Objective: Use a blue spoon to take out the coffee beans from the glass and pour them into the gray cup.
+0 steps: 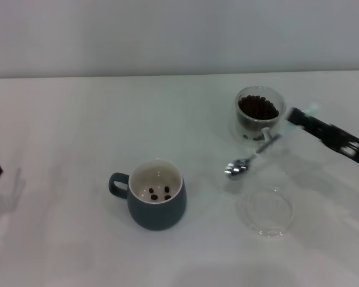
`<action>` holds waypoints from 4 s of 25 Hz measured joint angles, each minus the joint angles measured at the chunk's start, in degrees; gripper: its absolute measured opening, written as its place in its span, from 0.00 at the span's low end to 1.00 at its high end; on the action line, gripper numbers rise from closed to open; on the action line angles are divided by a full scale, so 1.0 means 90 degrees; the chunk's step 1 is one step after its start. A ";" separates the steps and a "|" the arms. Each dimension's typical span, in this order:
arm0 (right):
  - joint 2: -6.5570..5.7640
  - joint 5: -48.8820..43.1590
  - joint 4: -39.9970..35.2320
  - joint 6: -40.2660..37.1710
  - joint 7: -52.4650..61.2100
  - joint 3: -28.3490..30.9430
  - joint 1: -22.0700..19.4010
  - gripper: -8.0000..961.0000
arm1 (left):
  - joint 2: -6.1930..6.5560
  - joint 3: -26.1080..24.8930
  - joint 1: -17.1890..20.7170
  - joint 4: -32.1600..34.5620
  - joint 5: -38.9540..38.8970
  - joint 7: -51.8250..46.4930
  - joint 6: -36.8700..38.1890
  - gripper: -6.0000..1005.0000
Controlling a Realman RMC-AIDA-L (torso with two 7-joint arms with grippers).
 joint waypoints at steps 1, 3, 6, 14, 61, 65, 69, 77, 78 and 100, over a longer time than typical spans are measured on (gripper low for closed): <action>-0.0029 -0.0016 0.0177 0.0008 -0.0003 0.0149 -0.0116 0.16 | -0.0003 -0.0002 -0.0053 0.0003 -0.0267 -0.0358 -0.0002 0.86; -0.0036 -0.0026 0.0223 0.0049 -0.0007 0.0197 -0.0193 0.16 | -0.0001 -0.0002 -0.0072 0.0003 -0.0337 -0.0588 -0.0006 0.86; -0.0040 -0.0034 0.0243 0.0207 -0.0030 0.0221 -0.0379 0.16 | 0.0012 -0.0002 -0.0117 -0.0034 -0.0368 -0.0835 -0.0008 0.86; 0.0014 -0.0041 0.0470 0.0654 -0.0074 0.0237 -0.0659 0.16 | 0.0017 -0.0008 -0.0133 -0.0059 -0.0453 -0.0864 -0.0010 0.86; 0.0164 0.0001 0.0428 0.1581 -0.1514 0.2358 -0.0905 0.38 | 0.0022 -0.0011 -0.0208 -0.0060 -0.0613 -0.0865 0.0035 0.86; 0.0421 0.0010 0.0118 0.1493 -0.3203 0.3175 -0.0776 0.38 | 0.0025 0.0000 -0.0261 -0.0060 -0.0585 -0.0831 0.0063 0.86; 0.0465 0.0090 0.0503 0.1449 -0.5553 0.3288 -0.0214 0.38 | 0.0013 0.0024 -0.0304 -0.0060 -0.0563 -0.0789 0.0067 0.86; 0.0498 0.0889 0.1484 0.1878 -0.7519 0.3316 0.0731 0.39 | 0.0006 0.0033 -0.0349 -0.0043 -0.0561 -0.0686 0.0086 0.86; 0.0500 0.0941 0.1511 0.1893 -0.7516 0.3317 0.0758 0.39 | 0.0006 0.0035 -0.0355 -0.0043 -0.0560 -0.0686 0.0086 0.86; 0.0517 0.0951 0.2101 0.1837 -0.7236 0.3586 0.0740 0.89 | -0.0003 0.0038 -0.0382 -0.0013 -0.0570 -0.0683 0.0110 0.86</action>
